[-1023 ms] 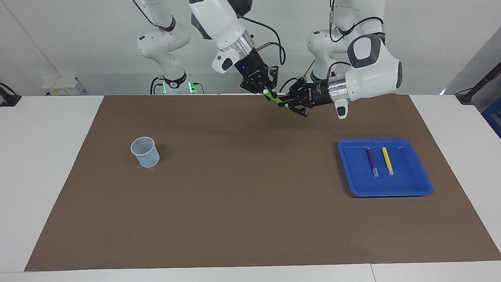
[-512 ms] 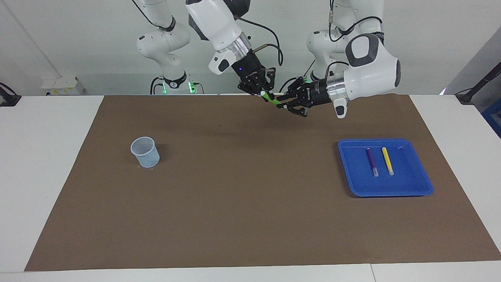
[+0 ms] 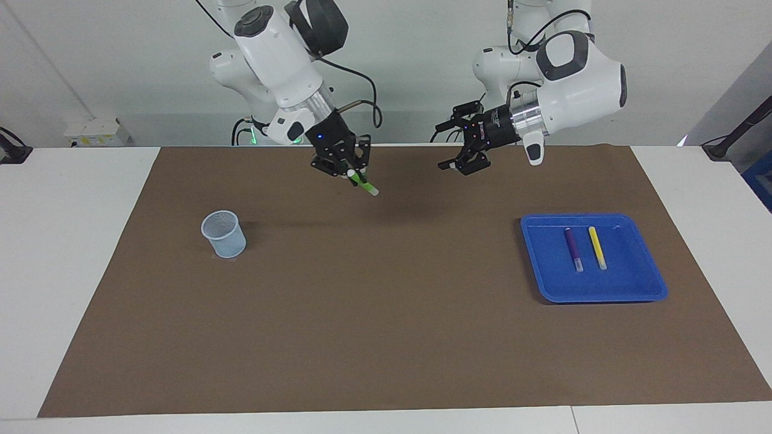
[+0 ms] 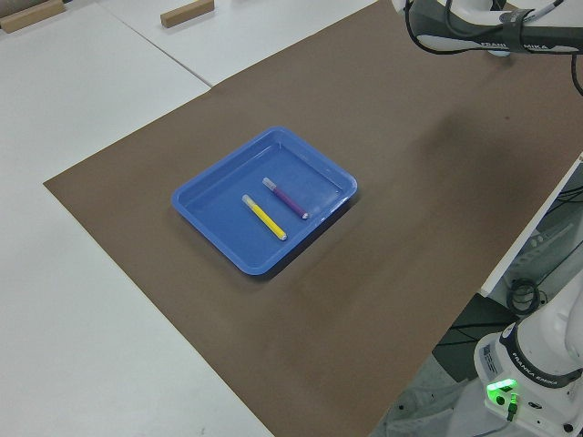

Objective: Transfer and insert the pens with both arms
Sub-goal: 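Open the left gripper while the right gripper carries the pen to the cup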

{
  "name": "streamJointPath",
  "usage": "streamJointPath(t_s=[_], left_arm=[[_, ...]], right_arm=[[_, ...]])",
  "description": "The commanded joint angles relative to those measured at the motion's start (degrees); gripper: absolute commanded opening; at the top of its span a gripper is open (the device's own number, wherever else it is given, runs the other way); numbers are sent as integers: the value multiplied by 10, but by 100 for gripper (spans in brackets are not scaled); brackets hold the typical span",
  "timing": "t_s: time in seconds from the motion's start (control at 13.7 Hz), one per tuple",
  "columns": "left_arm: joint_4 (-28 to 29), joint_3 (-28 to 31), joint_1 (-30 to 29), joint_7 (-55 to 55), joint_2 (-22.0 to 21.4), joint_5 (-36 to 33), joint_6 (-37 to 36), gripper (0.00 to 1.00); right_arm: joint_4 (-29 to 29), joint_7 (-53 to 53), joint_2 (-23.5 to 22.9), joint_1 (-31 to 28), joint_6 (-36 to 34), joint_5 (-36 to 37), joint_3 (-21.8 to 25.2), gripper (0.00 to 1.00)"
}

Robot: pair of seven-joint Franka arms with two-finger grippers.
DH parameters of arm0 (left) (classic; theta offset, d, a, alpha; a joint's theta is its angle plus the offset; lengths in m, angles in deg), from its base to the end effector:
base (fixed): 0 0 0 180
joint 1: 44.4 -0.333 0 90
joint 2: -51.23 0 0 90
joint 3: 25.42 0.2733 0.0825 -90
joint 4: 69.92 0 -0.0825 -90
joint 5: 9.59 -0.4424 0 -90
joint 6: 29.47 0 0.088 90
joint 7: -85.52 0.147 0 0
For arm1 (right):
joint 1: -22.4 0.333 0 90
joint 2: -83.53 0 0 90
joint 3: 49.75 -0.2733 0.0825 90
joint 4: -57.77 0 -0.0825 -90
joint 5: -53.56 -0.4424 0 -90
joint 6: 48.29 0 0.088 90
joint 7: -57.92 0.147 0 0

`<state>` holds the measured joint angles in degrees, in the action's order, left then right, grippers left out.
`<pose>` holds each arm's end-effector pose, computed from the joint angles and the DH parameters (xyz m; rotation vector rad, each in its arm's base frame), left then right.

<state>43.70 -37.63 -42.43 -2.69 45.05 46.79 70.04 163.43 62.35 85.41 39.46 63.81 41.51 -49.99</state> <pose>0.5392 -0.2504 0.4536 1.7533 1.7065 -1.0650 0.5967 0.2084 0.4531 -2.9047 -0.2321 -0.1528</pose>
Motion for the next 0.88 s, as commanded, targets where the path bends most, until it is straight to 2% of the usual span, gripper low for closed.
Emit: streamJointPath(t_s=[0.0, 0.15, 0.29, 0.44, 0.58, 0.8], left_arm=[[37, 1, -5, 68, -33, -38, 10, 100], [42, 3, -6, 128, -36, -70, 8, 100], [56, 3, -28, 212, -44, -97, 2, 100], [64, 4, -68, 314, -51, -109, -33, 100], [65, 4, -96, 425, -52, -150, -69, 100], [62, 8, -106, 571, -52, -225, -84, 100]], right_arm=[[50, -148, 37, -77, -32, 85, -8, 0], [85, -264, 50, -140, -22, 133, -8, 0], [120, -335, 61, -185, -8, 166, -9, 0], [153, -347, 74, -205, -2, 167, -8, 0], [169, -346, 68, -210, 26, 167, -9, 0], [190, -337, 59, -208, 71, 167, -9, 0]])
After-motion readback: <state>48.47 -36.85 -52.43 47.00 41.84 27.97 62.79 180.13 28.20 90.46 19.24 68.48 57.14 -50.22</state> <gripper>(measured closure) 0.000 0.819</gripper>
